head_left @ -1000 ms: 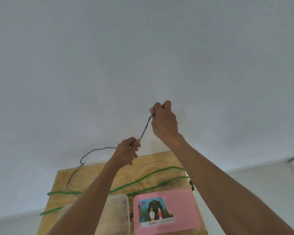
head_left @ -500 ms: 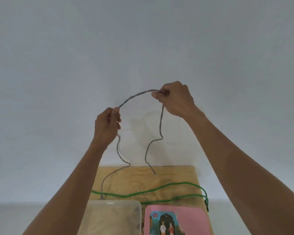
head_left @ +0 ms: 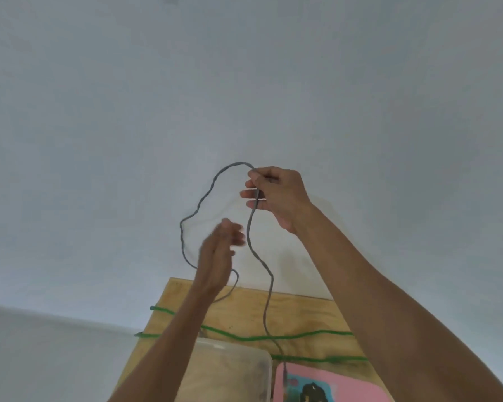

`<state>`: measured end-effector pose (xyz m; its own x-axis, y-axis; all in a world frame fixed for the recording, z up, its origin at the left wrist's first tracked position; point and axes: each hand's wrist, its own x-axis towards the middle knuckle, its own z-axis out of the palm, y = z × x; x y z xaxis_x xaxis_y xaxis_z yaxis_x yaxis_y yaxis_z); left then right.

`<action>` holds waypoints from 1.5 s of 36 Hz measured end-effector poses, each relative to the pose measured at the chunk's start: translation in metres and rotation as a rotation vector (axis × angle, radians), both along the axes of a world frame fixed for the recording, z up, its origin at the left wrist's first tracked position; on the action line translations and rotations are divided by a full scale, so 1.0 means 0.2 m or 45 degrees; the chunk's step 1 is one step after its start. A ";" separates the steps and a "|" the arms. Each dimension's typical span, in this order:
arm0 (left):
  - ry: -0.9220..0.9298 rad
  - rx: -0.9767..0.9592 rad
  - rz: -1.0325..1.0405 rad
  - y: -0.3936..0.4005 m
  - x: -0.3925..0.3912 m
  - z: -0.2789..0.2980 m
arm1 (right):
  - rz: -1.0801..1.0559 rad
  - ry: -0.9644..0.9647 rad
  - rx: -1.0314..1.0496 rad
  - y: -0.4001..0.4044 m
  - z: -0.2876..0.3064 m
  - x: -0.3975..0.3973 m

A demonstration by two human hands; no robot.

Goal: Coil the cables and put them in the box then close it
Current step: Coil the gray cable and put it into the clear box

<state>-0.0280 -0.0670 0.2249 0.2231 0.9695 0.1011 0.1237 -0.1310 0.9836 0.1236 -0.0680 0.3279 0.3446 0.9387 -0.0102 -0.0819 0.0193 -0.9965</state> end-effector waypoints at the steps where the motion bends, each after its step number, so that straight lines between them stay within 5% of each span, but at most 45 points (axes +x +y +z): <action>1: -0.004 -0.092 -0.245 -0.05 -0.02 0.00 | -0.043 0.018 0.016 0.03 0.01 -0.02; 4: -0.011 -0.171 -0.629 -0.13 -0.10 -0.03 | -0.174 0.061 0.040 0.11 0.03 -0.09; 7: -0.161 -0.097 -0.572 -0.11 -0.18 -0.05 | -0.301 -0.015 0.044 0.16 0.03 -0.14; 11: -0.301 -0.169 -0.304 0.02 -0.28 0.03 | -0.485 -1.137 -0.114 0.17 0.00 -0.19; 14: -0.226 -0.177 -0.259 0.16 -0.35 0.12 | -0.392 -1.441 0.096 0.14 -0.01 -0.27; 17: -0.200 -0.172 -0.321 0.28 -0.41 0.20 | 0.065 -1.395 0.265 0.16 -0.02 -0.31; 22: -0.174 -0.170 -0.497 0.37 -0.48 0.31 | 0.414 -1.374 0.053 0.18 -0.09 -0.33; 37: 0.340 -0.122 -0.452 0.50 -0.76 0.08 | -0.467 -0.720 -0.266 0.06 -0.38 -0.01; 43: 0.471 -0.179 -0.442 0.49 -0.77 0.00 | -0.514 -0.926 -0.501 -0.05 -0.51 0.13; 46: 0.383 -0.224 -0.355 0.46 -0.69 0.00 | -0.305 -1.318 -0.761 -0.06 -0.49 0.08; 49: 0.322 -0.214 -0.326 0.40 -0.54 0.05 | -0.156 -1.579 -0.468 -0.02 -0.43 -0.06; 54: 0.010 -0.319 -0.411 0.32 -0.36 0.15 | 0.175 -1.274 0.038 0.04 -0.39 -0.23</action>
<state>-0.0990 -0.0025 0.2545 0.5197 0.8440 -0.1326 0.1233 0.0796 0.9892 0.0776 -0.0610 0.2490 0.0705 0.9661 0.2485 0.7879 0.0988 -0.6078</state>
